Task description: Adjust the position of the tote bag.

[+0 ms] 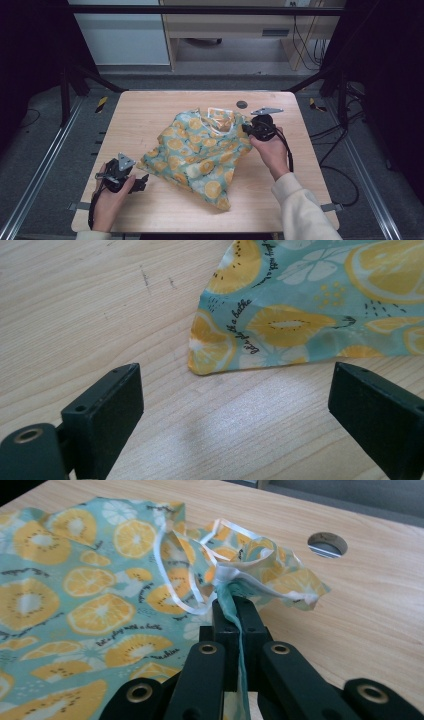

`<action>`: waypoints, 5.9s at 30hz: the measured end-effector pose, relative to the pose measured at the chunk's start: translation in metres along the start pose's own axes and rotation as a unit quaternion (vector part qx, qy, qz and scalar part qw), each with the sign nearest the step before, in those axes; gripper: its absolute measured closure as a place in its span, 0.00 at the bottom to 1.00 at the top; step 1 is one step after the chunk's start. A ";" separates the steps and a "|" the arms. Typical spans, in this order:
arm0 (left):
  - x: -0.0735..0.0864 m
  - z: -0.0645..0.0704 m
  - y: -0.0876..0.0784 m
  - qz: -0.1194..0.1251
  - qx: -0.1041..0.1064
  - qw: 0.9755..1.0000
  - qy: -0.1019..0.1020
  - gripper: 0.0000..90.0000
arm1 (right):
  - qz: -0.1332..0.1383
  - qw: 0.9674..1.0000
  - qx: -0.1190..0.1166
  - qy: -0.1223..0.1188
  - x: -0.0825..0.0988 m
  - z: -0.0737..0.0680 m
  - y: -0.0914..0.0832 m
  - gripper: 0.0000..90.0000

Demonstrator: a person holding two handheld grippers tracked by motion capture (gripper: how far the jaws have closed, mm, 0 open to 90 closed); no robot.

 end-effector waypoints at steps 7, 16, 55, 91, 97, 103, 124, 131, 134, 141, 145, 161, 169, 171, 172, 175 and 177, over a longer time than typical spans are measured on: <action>-0.005 -0.003 -0.006 0.023 -0.006 1.000 -0.004 0.09 | 0.017 0.999 -0.026 -0.027 -0.008 -0.021 -0.015 1.00; -0.036 -0.011 -0.027 0.088 -0.007 0.996 -0.008 0.11 | 0.039 0.993 -0.087 -0.071 -0.008 -0.065 -0.035 1.00; -0.119 -0.013 0.071 -0.034 0.105 0.993 -0.038 0.05 | 0.001 0.978 -0.155 -0.140 0.033 -0.121 -0.033 1.00; -0.111 -0.010 0.029 0.027 0.072 0.996 0.034 1.00 | 0.010 0.990 -0.092 -0.104 0.006 -0.036 -0.045 1.00; -0.113 -0.013 0.021 0.040 0.063 0.997 0.033 1.00 | 0.006 0.992 -0.082 -0.101 0.004 -0.029 -0.040 1.00; -0.111 -0.018 0.012 0.051 0.058 0.997 0.027 1.00 | 0.008 0.991 -0.077 -0.108 -0.002 -0.033 -0.038 1.00; -0.101 -0.019 -0.028 0.096 0.032 0.994 0.028 1.00 | 0.035 0.985 -0.094 -0.138 -0.012 -0.057 -0.057 1.00; -0.096 -0.014 -0.044 0.116 0.018 0.993 0.030 1.00 | 0.050 0.980 -0.103 -0.161 -0.010 -0.069 -0.073 1.00; -0.096 -0.014 -0.049 0.122 0.014 0.992 0.030 1.00 | 0.055 0.979 -0.106 -0.165 -0.012 -0.072 -0.078 1.00; -0.094 -0.014 -0.055 0.131 0.008 0.991 0.029 1.00 | 0.067 0.976 -0.110 -0.174 -0.018 -0.080 -0.085 1.00; -0.090 -0.011 -0.057 0.135 0.009 0.990 0.028 1.00 | 0.072 0.974 -0.112 -0.183 -0.017 -0.083 -0.089 1.00; -0.076 0.002 -0.078 0.159 0.008 0.987 0.031 1.00 | 0.086 0.965 -0.128 -0.211 0.004 -0.090 -0.105 1.00; -0.067 0.007 -0.086 0.167 0.008 0.986 0.030 1.00 | 0.086 0.962 -0.133 -0.223 0.014 -0.095 -0.109 1.00; -0.066 0.007 -0.087 0.167 0.007 0.985 0.031 1.00 | 0.086 0.961 -0.135 -0.225 0.016 -0.096 -0.110 1.00; -0.065 0.007 -0.088 0.168 0.006 0.985 0.031 1.00 | 0.086 0.961 -0.135 -0.226 0.017 -0.097 -0.111 1.00; -0.064 0.007 -0.090 0.169 0.004 0.985 0.031 1.00 | 0.086 0.960 -0.138 -0.227 0.019 -0.098 -0.112 1.00; -0.063 0.007 -0.091 0.171 0.004 0.985 0.031 1.00 | 0.087 0.960 -0.140 -0.228 0.021 -0.099 -0.112 1.00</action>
Point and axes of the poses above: each handheld gripper's, and its own axes: y roughly forward along the jaws, x roughly out of its underside, z roughly to its right, the point moved 8 cm from there along y, roughly forward along the jaws, and after that the axes turned 15 degrees about y, right-handed, at the moved point
